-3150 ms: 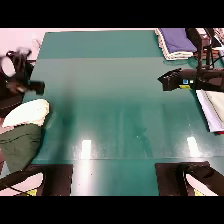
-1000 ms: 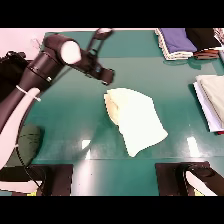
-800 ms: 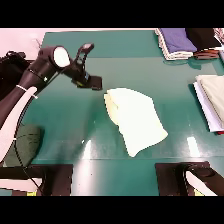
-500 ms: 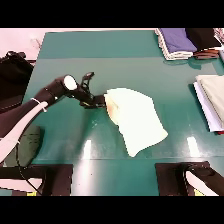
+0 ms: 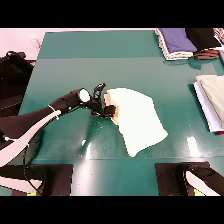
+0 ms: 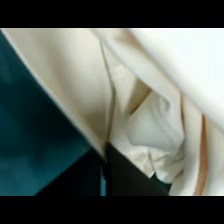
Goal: Fold the shirts.
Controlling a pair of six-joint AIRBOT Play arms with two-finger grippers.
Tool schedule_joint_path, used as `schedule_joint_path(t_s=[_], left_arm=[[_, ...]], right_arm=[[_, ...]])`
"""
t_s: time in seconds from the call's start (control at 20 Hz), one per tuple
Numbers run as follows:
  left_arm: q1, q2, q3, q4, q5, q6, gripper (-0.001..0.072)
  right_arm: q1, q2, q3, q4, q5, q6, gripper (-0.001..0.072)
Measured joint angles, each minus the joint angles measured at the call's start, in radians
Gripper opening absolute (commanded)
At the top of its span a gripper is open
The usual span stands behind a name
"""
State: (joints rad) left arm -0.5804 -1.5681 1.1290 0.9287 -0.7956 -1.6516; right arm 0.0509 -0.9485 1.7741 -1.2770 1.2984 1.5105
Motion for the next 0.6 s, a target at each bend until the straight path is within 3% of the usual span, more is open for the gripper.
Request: schedule_joint_path(t_s=[0.2, 0.4, 0.5, 0.55, 0.6], left_arm=[[0.044, 0.018, 0.033, 0.014, -0.006, 0.001, 0.0022], [0.153, 0.097, 0.065, 0.086, -0.045, 0.005, 0.0023], [0.201, 0.134, 0.071, 0.115, -0.062, 0.008, 0.0023], [0.217, 0.146, 0.073, 0.130, -0.072, 0.008, 0.0022], [0.230, 0.156, 0.074, 0.143, -0.082, 0.010, 0.0023]], right_arm=[[-0.002, 0.009, -0.069, -0.041, 0.095, -0.007, 0.0021], [-0.077, 0.072, -0.381, -0.095, 0.145, -0.016, 0.0030], [-0.151, 0.101, -0.596, -0.060, 0.137, -0.026, 0.0445], [-0.193, 0.108, -0.708, -0.013, 0.129, -0.045, 0.0498], [-0.227, 0.108, -0.806, 0.045, 0.122, -0.065, 0.0497]])
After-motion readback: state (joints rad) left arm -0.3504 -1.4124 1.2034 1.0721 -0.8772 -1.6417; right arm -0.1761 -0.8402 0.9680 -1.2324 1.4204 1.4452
